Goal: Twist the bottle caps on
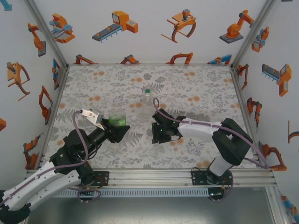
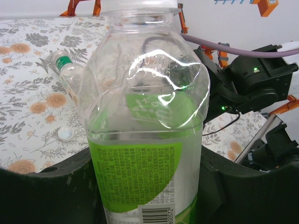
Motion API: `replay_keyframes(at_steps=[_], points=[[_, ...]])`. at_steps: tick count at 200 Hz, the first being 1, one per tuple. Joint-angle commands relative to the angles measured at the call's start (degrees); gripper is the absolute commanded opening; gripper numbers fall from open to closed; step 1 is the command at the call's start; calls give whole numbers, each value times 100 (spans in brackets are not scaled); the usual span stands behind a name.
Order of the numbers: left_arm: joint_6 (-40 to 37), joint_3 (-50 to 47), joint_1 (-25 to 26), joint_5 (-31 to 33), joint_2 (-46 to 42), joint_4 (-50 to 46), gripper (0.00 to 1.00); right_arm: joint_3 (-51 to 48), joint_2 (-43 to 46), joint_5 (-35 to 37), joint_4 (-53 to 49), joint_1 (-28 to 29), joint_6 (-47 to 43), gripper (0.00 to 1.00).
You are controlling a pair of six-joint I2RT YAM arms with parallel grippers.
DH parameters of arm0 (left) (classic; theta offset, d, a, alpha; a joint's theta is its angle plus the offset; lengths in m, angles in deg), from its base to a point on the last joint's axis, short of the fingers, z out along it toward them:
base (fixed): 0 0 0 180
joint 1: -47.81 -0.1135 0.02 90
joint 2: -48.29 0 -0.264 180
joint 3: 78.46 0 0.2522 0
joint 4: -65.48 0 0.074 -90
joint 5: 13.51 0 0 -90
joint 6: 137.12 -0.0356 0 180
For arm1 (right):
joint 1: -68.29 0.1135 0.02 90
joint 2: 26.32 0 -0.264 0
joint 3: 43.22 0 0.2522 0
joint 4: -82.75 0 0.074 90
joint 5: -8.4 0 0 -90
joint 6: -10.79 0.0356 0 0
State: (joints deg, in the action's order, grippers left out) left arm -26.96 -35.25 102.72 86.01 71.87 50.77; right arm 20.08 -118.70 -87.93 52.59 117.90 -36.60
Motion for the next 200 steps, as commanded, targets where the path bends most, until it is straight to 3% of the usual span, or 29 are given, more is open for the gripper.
replay_keyframes(at_steps=[1,63,136,200], points=[[80,-3,-24,76,48,123,0,-129,89,252,-306,-63,-76,43],[97,-14,-25,74,89,164,0,236,361,318,-753,2,-244,45],[93,-45,-23,137,18,105,0,910,-110,952,-1398,421,-385,50],[84,-98,-25,270,-175,3,0,979,-408,876,-1326,519,-377,51]])
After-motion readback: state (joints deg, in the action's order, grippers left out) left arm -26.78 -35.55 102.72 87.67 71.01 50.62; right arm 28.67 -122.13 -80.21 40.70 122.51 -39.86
